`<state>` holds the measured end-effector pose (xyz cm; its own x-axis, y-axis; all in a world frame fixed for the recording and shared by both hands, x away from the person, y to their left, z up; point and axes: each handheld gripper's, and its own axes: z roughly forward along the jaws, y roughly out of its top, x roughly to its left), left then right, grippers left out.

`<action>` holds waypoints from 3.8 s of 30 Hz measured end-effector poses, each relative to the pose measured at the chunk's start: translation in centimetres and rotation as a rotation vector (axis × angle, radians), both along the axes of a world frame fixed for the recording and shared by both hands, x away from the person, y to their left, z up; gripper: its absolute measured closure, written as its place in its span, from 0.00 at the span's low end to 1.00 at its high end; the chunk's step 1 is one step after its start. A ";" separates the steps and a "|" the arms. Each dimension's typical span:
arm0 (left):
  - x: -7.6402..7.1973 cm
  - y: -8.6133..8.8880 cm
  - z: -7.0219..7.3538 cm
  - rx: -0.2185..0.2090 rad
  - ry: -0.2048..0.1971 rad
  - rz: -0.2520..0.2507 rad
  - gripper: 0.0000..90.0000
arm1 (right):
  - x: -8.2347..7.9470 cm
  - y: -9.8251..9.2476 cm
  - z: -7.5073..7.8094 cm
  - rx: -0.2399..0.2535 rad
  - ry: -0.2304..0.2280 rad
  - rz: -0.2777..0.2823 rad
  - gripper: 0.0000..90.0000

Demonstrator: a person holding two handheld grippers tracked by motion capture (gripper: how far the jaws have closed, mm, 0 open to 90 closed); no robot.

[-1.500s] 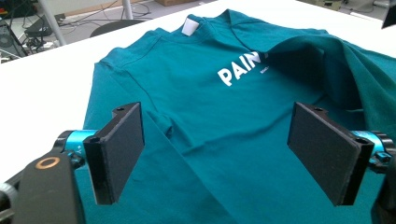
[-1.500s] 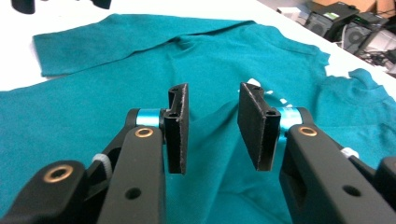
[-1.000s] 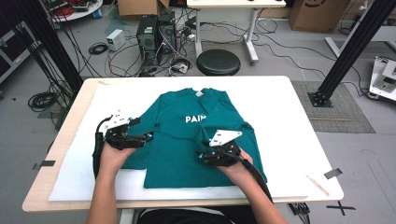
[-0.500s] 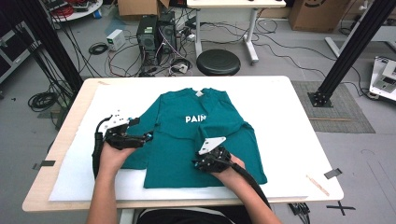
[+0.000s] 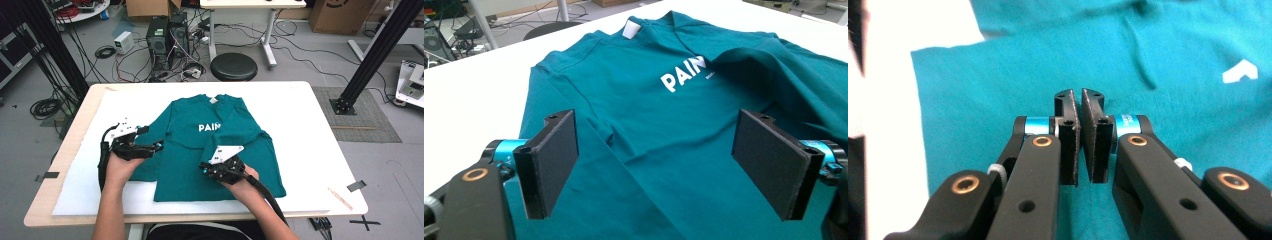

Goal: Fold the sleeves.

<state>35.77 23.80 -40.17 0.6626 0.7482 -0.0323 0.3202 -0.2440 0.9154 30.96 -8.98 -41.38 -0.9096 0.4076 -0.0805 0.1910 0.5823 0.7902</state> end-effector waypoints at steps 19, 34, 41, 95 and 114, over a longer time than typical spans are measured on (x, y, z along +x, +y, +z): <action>-0.1 0.2 0.0 -0.014 0.005 -0.004 0.21 | -0.7 0.5 2.0 0.056 -0.063 -0.009 0.72; 0.2 -0.2 -0.4 0.002 0.022 -0.006 0.21 | -0.6 -4.1 -0.1 0.027 -0.021 -0.092 0.64; 0.1 -0.4 -0.5 0.008 0.022 -0.006 0.21 | -0.2 -3.8 -2.3 -0.073 0.050 -0.049 0.67; 0.0 -0.2 0.5 0.015 -0.009 -0.010 0.21 | -0.7 -4.2 -3.3 -0.053 0.117 -0.053 0.73; -0.1 -0.2 0.5 0.013 -0.010 -0.006 0.21 | -1.6 -5.0 -2.3 -0.054 0.110 -0.037 0.79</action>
<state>35.68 23.58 -39.65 0.6675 0.7444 -0.0159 0.3098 -0.2583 0.9150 29.33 -13.95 -43.66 -0.8986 0.4388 -0.0041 0.2968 0.6145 0.7310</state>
